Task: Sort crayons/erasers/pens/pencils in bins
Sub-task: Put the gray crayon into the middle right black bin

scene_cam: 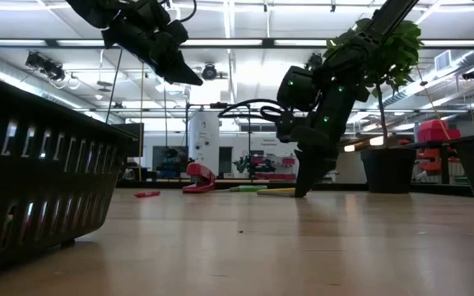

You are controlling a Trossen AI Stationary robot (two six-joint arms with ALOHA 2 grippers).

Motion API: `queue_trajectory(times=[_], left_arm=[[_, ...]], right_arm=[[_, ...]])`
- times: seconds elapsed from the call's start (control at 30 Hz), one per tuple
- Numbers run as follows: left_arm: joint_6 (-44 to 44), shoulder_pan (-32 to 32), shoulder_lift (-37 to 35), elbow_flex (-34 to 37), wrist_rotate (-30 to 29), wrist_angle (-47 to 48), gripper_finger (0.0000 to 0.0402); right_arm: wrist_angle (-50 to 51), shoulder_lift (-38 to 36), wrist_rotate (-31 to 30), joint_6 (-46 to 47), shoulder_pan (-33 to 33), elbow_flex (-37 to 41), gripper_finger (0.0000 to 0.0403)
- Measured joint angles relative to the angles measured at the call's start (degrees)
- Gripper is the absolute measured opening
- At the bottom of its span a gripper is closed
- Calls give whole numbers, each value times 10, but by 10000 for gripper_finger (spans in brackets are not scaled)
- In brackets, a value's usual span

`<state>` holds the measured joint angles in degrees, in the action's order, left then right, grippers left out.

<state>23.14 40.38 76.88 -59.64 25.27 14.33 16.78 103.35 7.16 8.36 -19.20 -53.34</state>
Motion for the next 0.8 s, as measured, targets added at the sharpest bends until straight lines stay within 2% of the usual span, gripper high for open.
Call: queue_trajectory(times=[0.33,0.47,0.67,0.8], left_arm=[[-2,0,0,0,0,0,16],[-3,0,0,0,-1,2,13],[-4,0,0,0,-5,1,23],[-4,0,0,0,-11,1,20]], right_arm=[[4,-12,-5,15,10,-6,38],[45,-22,-2,11,19,-27,38],[110,-71,-12,22,37,-47,38],[162,-127,-12,70,58,-51,38]])
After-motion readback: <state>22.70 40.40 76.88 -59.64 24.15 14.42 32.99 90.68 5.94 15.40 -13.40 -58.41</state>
